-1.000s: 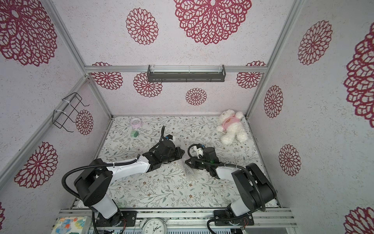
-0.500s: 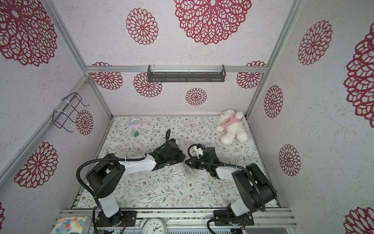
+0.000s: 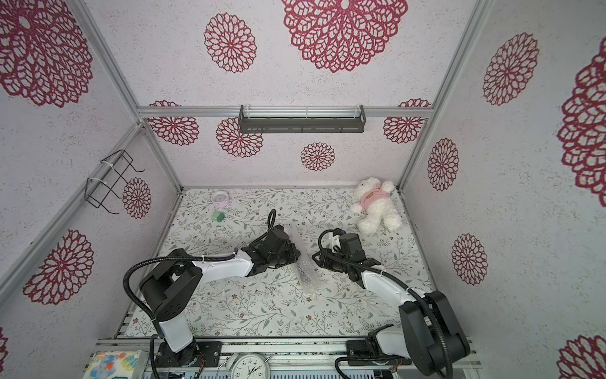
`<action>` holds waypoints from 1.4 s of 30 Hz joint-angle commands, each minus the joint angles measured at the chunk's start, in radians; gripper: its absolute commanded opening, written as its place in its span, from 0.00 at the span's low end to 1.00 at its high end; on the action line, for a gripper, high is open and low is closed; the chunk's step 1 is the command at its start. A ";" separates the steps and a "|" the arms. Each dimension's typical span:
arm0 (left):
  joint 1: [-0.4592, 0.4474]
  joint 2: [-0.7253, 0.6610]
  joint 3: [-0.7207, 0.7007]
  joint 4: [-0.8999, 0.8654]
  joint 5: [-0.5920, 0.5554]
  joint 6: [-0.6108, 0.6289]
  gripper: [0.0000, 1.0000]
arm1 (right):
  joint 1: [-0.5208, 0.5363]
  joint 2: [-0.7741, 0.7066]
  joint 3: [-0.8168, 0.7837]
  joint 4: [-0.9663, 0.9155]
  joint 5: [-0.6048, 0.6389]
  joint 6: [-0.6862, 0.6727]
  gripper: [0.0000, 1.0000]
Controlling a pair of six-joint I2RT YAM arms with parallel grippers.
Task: Wrap wine bottles in bubble wrap
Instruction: Stick the tape on the bubble wrap.
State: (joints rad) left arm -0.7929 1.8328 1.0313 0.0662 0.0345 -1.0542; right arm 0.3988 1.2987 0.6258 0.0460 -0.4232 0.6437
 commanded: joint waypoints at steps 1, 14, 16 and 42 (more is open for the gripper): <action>0.001 0.019 -0.037 -0.088 -0.038 -0.016 0.12 | 0.000 0.045 0.052 -0.051 0.001 -0.032 0.34; -0.029 0.005 -0.047 -0.106 -0.052 -0.038 0.11 | 0.098 0.144 0.140 0.085 -0.020 0.036 0.21; -0.029 -0.001 -0.054 -0.105 -0.059 -0.039 0.10 | 0.107 0.161 0.155 0.095 -0.012 0.036 0.21; 0.014 -0.125 -0.224 0.253 0.011 -0.057 0.26 | 0.157 0.331 0.153 0.023 0.096 0.015 0.17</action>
State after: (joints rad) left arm -0.7940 1.7420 0.8356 0.2535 0.0139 -1.1053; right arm 0.5343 1.6230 0.8051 0.1375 -0.3534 0.6636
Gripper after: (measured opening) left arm 0.251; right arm 0.178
